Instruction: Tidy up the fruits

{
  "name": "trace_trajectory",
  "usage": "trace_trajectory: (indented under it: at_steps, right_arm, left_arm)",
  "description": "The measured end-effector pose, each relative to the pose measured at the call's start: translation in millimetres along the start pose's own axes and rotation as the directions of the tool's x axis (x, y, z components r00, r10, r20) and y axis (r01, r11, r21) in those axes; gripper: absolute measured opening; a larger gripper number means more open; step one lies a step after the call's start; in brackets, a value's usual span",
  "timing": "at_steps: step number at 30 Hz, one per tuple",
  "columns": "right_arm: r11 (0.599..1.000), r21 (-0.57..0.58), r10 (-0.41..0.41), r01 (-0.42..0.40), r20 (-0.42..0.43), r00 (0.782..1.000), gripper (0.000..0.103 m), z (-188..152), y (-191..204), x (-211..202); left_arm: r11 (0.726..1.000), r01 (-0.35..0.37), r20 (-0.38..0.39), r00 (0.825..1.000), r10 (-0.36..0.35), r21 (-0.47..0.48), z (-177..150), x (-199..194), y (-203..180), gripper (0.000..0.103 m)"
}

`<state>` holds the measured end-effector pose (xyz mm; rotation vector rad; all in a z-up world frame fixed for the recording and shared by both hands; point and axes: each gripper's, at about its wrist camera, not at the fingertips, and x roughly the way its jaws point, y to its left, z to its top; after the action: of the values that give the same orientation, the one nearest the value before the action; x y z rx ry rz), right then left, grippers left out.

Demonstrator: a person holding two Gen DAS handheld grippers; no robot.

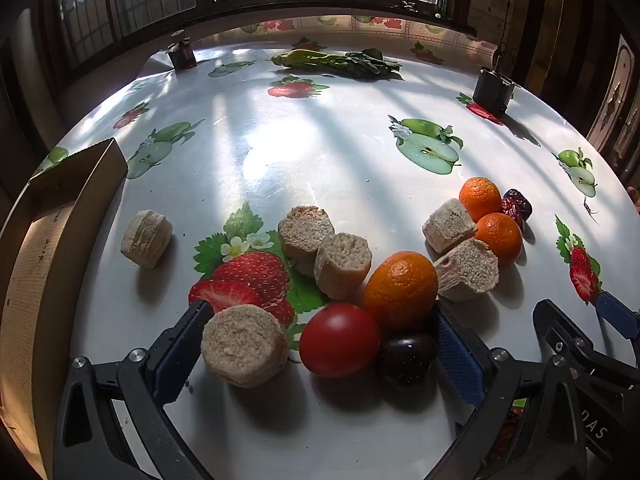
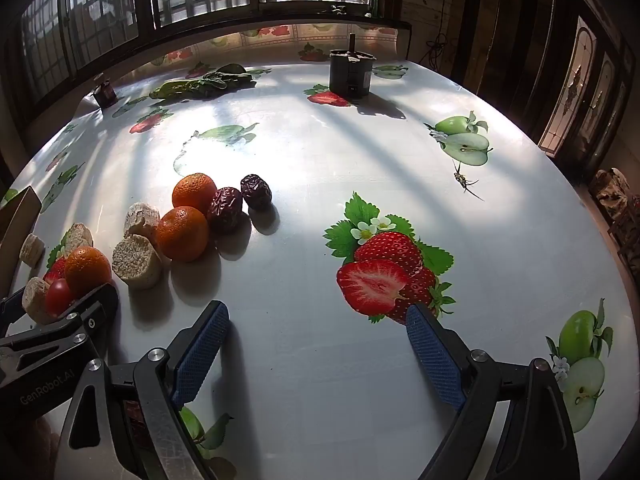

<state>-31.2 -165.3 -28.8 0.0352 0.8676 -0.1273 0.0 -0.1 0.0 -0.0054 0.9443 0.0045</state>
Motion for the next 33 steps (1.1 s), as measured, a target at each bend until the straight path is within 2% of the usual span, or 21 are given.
trace_trajectory:
  at_steps: [20, 26, 33]
  right_arm:
    - [1.000, -0.001, -0.001, 0.001, 0.003, 1.000, 0.093, -0.2, 0.2, -0.1]
    - [1.000, 0.022, -0.005, 0.004, 0.002, 1.000, 0.094, 0.4, -0.1, 0.9]
    - [1.000, 0.028, -0.007, 0.008, -0.027, 1.000, 0.094, -0.1, 0.1, -0.8]
  left_arm:
    - [1.000, -0.011, -0.006, 1.000, 0.011, -0.003, -1.3, -1.1, -2.3, 0.103]
    - [1.000, 0.009, -0.049, 0.999, -0.008, 0.018, 1.2, -0.8, -0.7, 0.103]
    - [0.997, 0.049, -0.058, 0.997, -0.046, 0.054, -0.3, -1.6, 2.2, 0.103]
